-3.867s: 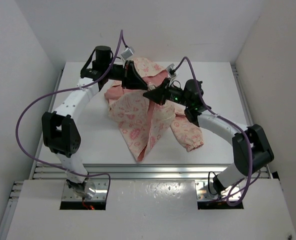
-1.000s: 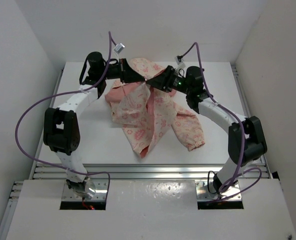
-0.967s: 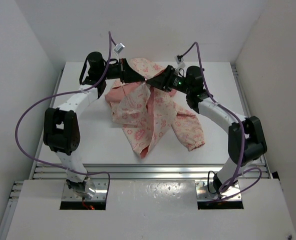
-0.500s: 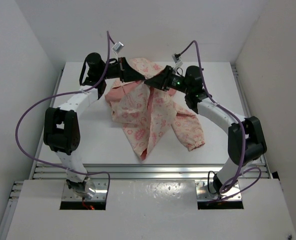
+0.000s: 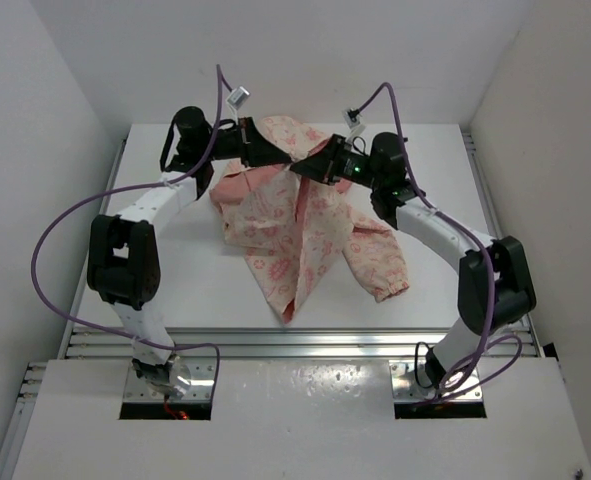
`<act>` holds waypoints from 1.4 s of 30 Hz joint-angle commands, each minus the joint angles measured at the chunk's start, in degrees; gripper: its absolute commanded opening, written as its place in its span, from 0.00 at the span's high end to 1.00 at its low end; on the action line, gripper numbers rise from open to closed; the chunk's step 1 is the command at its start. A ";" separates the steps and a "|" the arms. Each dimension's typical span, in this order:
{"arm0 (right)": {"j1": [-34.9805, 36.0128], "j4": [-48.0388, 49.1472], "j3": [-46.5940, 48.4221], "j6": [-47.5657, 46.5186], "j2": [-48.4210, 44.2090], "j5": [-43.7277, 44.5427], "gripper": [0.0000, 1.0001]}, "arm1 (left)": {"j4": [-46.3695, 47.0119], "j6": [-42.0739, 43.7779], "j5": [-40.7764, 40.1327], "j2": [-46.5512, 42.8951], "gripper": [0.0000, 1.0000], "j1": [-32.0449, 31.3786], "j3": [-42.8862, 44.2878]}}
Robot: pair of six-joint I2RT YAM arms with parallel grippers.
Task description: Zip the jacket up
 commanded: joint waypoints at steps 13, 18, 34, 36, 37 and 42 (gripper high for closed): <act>-2.90 -16.15 -8.90 -23.56 -25.97 -0.99 1.00 | -8.85 12.10 -1.61 7.10 1.00 3.35 0.11; -3.25 -27.77 -11.80 -30.60 -32.48 2.68 1.00 | -8.15 12.11 -1.61 11.85 1.00 5.28 1.87; -17.57 -45.97 -18.66 -40.54 -43.47 8.06 1.00 | -25.10 29.85 -14.78 24.78 1.00 14.51 23.57; -20.39 -47.20 -19.10 -41.16 -44.09 8.50 1.00 | -25.64 32.58 -16.45 25.57 1.00 15.39 24.98; -21.17 -47.55 -19.54 -41.07 -44.26 8.41 1.00 | -26.51 33.63 -18.46 26.09 1.00 15.40 26.38; -29.52 -48.52 -19.98 -40.37 -44.62 9.11 1.00 | -29.06 37.50 -24.53 27.15 1.00 18.39 29.73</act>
